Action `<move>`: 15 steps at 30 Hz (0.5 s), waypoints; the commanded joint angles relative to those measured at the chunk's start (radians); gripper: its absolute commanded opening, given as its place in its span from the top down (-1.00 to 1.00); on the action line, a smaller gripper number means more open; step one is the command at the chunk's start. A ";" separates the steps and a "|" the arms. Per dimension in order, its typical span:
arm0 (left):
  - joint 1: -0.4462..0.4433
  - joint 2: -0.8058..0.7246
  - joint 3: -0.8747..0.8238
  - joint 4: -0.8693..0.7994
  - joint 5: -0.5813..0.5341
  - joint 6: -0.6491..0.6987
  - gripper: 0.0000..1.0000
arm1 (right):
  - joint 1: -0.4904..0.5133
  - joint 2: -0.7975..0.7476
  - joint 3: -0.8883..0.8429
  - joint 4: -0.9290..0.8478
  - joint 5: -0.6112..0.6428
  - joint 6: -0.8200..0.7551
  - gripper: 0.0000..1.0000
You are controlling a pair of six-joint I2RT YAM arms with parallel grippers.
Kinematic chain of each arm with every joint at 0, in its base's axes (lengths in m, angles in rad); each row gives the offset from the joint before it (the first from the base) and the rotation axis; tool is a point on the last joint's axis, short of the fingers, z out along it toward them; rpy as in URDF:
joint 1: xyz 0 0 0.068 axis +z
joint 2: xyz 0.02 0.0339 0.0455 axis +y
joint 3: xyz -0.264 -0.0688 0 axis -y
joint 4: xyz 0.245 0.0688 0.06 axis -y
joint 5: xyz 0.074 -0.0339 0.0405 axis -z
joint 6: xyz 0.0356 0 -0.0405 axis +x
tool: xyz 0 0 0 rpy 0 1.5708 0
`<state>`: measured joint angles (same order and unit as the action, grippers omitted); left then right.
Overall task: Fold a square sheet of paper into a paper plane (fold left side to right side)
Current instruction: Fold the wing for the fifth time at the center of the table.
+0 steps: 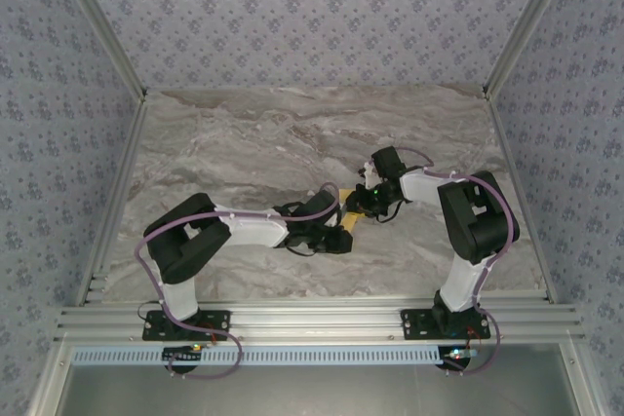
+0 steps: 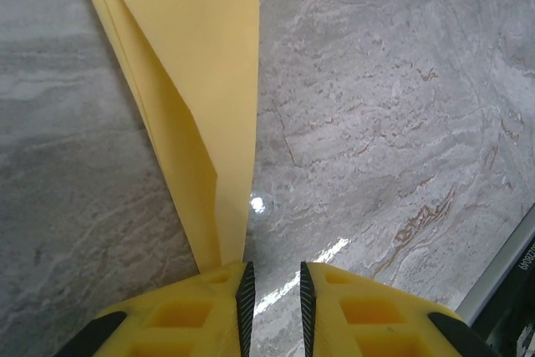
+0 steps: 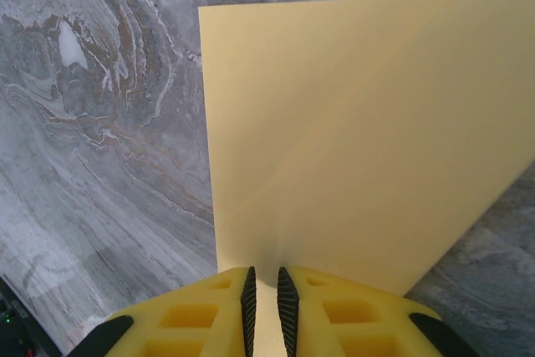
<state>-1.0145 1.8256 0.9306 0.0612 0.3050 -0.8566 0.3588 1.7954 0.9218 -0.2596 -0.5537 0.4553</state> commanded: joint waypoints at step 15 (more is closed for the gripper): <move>-0.027 -0.061 -0.073 -0.022 -0.009 -0.006 0.60 | 0.003 0.077 -0.018 -0.089 0.156 -0.026 0.55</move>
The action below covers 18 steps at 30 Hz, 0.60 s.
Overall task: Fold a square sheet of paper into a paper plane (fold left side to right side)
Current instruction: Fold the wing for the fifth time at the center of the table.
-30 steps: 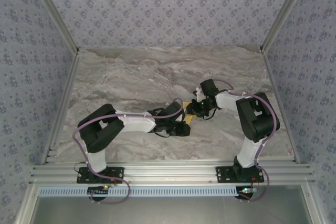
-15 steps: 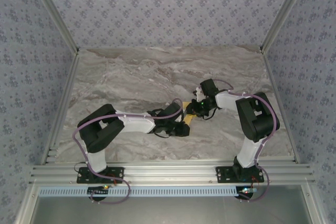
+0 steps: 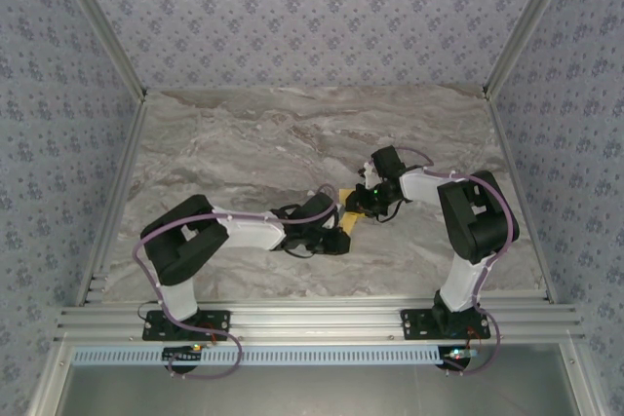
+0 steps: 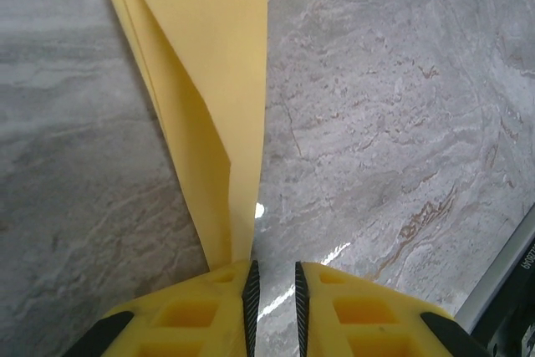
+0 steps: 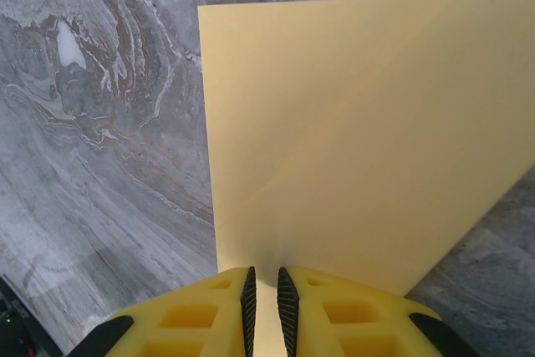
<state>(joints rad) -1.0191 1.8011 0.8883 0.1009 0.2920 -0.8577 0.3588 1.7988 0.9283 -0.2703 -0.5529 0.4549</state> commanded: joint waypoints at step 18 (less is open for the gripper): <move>0.044 -0.116 0.014 -0.035 0.076 0.028 0.57 | 0.008 0.076 -0.013 -0.084 0.151 -0.022 0.55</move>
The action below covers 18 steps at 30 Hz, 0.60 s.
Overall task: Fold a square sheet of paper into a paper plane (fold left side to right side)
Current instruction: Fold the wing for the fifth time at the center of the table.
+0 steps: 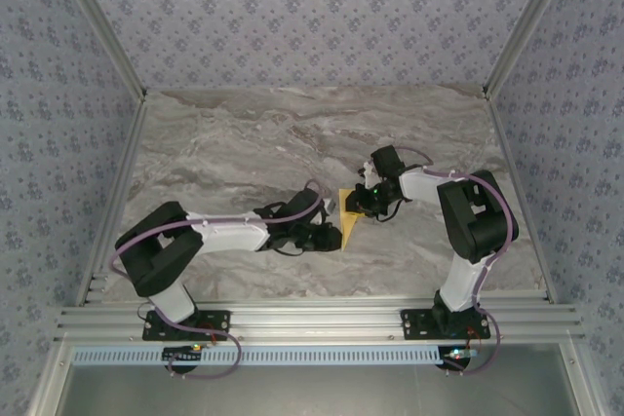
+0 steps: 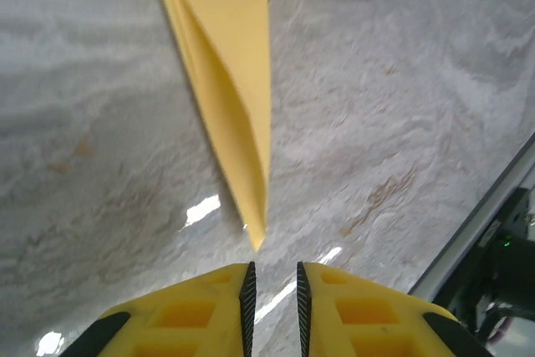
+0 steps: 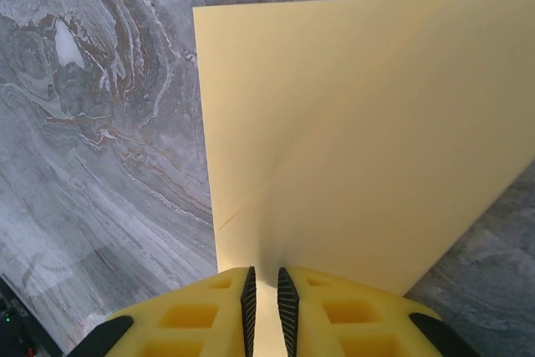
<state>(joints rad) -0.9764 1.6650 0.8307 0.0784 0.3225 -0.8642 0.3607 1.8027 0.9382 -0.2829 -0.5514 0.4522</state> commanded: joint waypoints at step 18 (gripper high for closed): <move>0.001 0.209 0.152 -0.015 0.036 0.038 0.57 | 0.004 0.054 -0.016 -0.066 0.128 -0.020 0.55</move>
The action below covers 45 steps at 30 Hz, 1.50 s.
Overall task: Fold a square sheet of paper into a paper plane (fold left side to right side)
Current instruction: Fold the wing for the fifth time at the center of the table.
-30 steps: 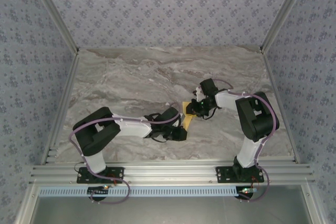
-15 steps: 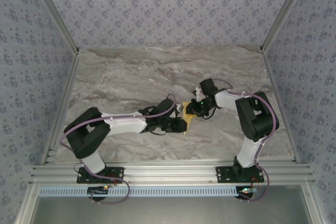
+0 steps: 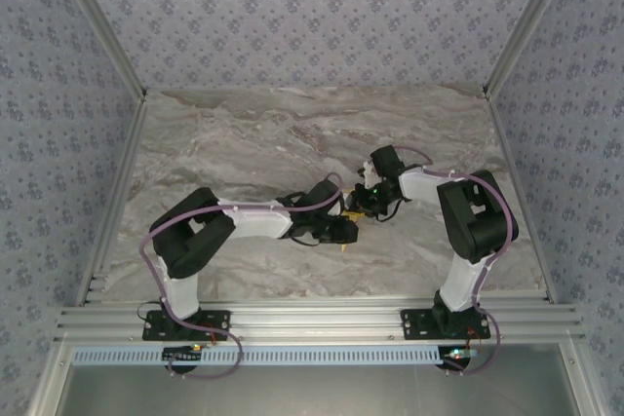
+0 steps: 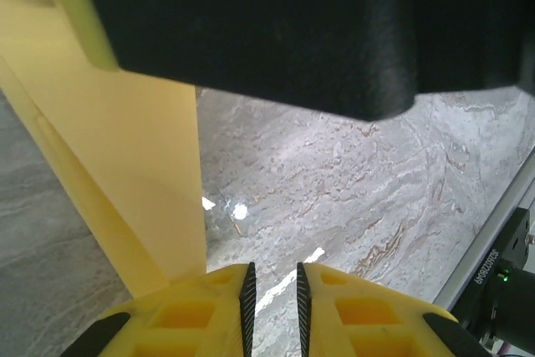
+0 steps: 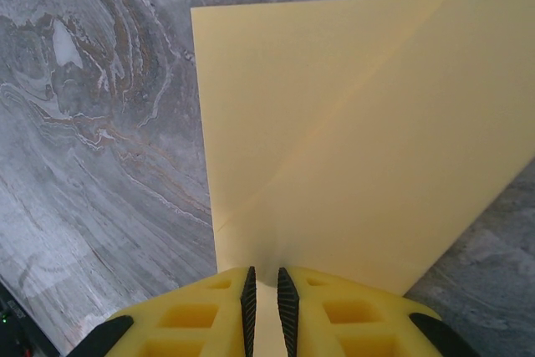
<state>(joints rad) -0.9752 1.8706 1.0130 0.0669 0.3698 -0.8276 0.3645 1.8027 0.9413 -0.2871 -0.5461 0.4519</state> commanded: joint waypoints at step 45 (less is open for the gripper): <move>-0.003 0.014 -0.153 0.042 -0.058 -0.042 0.68 | -0.021 -0.046 -0.093 0.105 0.022 -0.065 0.73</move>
<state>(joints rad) -0.9752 1.8606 0.9001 0.1925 0.3477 -0.8658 0.3653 1.7229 0.7994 -0.1585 -0.6060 0.4362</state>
